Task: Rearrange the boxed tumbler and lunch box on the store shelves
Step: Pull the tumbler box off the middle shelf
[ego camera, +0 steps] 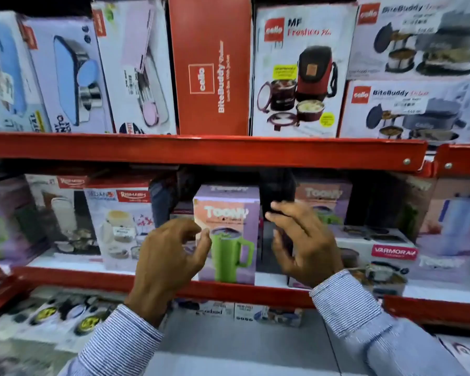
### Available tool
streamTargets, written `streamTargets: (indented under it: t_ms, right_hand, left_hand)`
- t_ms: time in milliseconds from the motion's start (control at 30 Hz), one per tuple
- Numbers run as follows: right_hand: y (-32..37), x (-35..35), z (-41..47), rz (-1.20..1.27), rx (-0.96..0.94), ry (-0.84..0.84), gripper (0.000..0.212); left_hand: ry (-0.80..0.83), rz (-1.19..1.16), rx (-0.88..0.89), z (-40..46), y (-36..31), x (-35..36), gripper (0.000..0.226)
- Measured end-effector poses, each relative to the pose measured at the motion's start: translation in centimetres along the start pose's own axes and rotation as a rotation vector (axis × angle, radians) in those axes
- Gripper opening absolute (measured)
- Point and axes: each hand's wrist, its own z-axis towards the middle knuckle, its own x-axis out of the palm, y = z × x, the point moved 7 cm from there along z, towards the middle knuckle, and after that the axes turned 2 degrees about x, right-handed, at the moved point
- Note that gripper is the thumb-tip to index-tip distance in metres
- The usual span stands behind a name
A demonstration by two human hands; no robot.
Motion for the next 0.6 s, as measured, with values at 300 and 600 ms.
streamTargets:
  t_ms: [300, 600]
  right_hand:
    - [-5.4, 10.1, -6.5, 0.413, 0.958, 0.393, 0.07]
    - [-3.1, 6.9, -6.7, 0.672, 0.837, 0.136, 0.06]
  left_hand:
    - [0.397, -0.407, -0.424, -3.1, 5.9, 8.1, 0.069]
    - [0.031, -0.605, -0.307, -4.8, 3.4, 5.1, 0.058]
